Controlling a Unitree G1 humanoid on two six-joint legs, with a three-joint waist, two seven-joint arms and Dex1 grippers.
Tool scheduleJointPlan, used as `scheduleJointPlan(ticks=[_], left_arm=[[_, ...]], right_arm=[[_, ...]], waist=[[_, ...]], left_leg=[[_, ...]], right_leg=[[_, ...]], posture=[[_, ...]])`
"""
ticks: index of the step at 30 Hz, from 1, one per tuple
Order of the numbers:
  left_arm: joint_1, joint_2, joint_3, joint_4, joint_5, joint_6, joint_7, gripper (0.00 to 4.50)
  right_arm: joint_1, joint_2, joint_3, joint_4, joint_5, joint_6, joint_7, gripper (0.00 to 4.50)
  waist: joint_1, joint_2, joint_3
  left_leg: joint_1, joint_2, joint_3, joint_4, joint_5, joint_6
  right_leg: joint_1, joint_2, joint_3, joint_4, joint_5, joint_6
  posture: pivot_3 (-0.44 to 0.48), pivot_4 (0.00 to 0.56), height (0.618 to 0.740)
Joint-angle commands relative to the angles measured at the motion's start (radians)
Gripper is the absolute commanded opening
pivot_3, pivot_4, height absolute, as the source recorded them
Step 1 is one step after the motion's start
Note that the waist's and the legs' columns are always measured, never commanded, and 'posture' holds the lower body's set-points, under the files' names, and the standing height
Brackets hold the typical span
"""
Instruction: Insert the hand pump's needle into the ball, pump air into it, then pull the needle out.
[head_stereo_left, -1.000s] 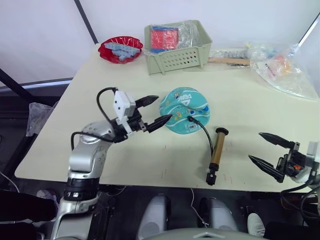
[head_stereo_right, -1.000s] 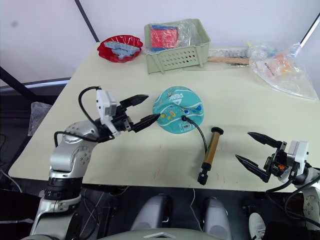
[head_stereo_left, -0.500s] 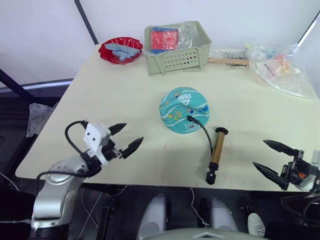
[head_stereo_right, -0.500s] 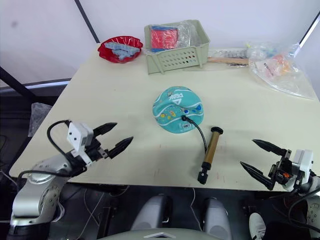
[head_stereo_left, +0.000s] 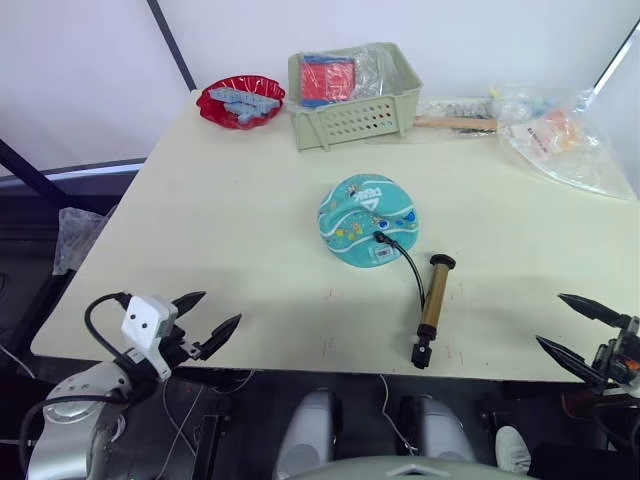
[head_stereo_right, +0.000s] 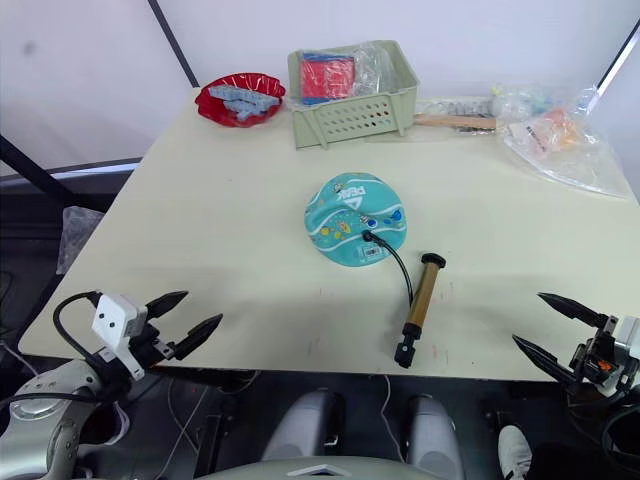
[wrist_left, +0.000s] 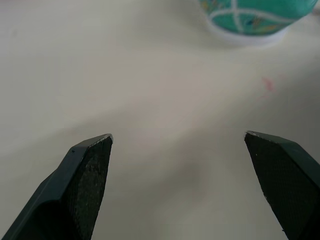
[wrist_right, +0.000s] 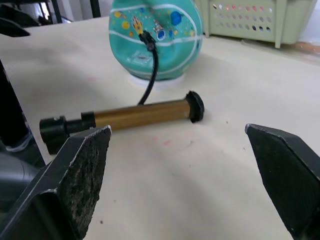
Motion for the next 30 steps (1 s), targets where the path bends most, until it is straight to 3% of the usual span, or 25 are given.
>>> scheduleJointPlan(ticks=[1, 7, 14, 25, 30], left_arm=[[0.005, 0.024, 0.025, 0.005, 0.001, -0.051, -0.026, 4.45], [0.02, 0.029, -0.01, -0.025, 0.006, -0.048, -0.043, 4.45], [0.013, 0.037, -0.154, -0.224, -0.027, 0.097, -0.053, 4.45], [-0.229, -0.004, -0.441, -0.353, -0.003, 0.385, 0.05, 4.45], [-0.429, -0.117, -0.62, -0.335, 0.023, 0.539, 0.134, 4.45]], right_arm=[[0.011, -0.017, -0.044, 0.011, 0.018, -0.026, 0.023, 4.5], [0.026, -0.022, -0.046, -0.015, 0.037, -0.006, 0.043, 4.5], [0.047, -0.019, -0.019, -0.14, 0.091, 0.066, 0.08, 4.5], [0.041, -0.02, -0.007, -0.187, 0.084, 0.091, 0.088, 4.5], [0.056, -0.015, -0.004, -0.227, 0.083, 0.09, 0.079, 4.5]], waist=[[0.0, 0.0, 0.0], [-0.001, 0.0, 0.0], [0.0, 0.0, 0.0], [-0.003, 0.001, 0.0], [0.004, 0.001, -0.001]], left_leg=[[0.0, 0.001, 0.0, 0.0, 0.0, 0.0], [0.001, 0.003, 0.002, 0.0, 0.0, 0.0], [0.003, 0.007, 0.005, 0.0, 0.0, 0.0], [0.008, 0.009, 0.013, 0.0, 0.0, -0.001], [0.008, 0.007, 0.016, 0.0, -0.002, 0.002]], right_leg=[[0.0, 0.0, 0.0, 0.0, 0.0, 0.0], [0.0, 0.001, 0.002, 0.0, 0.0, 0.0], [0.0, 0.002, 0.004, 0.0, 0.001, -0.001], [0.001, 0.011, 0.015, 0.001, 0.002, -0.003], [0.001, 0.012, 0.024, 0.001, 0.002, -0.002]], posture=[[0.0, 0.15, 0.738], [0.0, 0.15, 0.738], [0.0, 0.15, 0.738], [0.0, 0.15, 0.738], [0.0, 0.15, 0.738]])
